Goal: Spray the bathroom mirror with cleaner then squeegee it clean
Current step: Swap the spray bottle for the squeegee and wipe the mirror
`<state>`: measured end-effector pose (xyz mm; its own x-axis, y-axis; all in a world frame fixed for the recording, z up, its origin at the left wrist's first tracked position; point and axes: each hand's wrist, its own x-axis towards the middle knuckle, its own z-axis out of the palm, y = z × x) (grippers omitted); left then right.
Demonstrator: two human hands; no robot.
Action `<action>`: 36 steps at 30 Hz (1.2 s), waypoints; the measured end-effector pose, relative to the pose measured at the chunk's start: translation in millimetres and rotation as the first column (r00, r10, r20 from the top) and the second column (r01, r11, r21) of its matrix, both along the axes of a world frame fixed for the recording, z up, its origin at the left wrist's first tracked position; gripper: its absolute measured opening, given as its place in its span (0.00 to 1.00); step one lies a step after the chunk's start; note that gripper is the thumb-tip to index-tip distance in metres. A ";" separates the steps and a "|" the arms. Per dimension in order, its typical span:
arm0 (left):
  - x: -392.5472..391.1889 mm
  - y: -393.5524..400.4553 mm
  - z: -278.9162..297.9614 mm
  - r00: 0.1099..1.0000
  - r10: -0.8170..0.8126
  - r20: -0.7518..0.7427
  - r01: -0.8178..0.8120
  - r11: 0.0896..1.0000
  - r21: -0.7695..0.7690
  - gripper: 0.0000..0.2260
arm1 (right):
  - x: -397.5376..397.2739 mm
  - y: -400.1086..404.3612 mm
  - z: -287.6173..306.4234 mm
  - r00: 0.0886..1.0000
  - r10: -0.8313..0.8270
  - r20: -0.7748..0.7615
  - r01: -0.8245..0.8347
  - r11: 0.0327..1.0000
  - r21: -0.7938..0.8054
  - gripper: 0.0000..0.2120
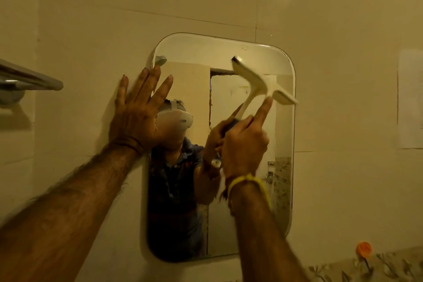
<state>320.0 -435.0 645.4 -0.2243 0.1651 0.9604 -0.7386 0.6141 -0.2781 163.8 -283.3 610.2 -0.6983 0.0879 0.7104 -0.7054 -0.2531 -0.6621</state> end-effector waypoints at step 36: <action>1.0 4.1 -3.9 0.982 -0.099 -0.159 0.101 0.995 0.006 0.29 | 34.8 -19.2 -27.2 0.935 -0.015 -0.355 0.078 0.984 0.163 0.35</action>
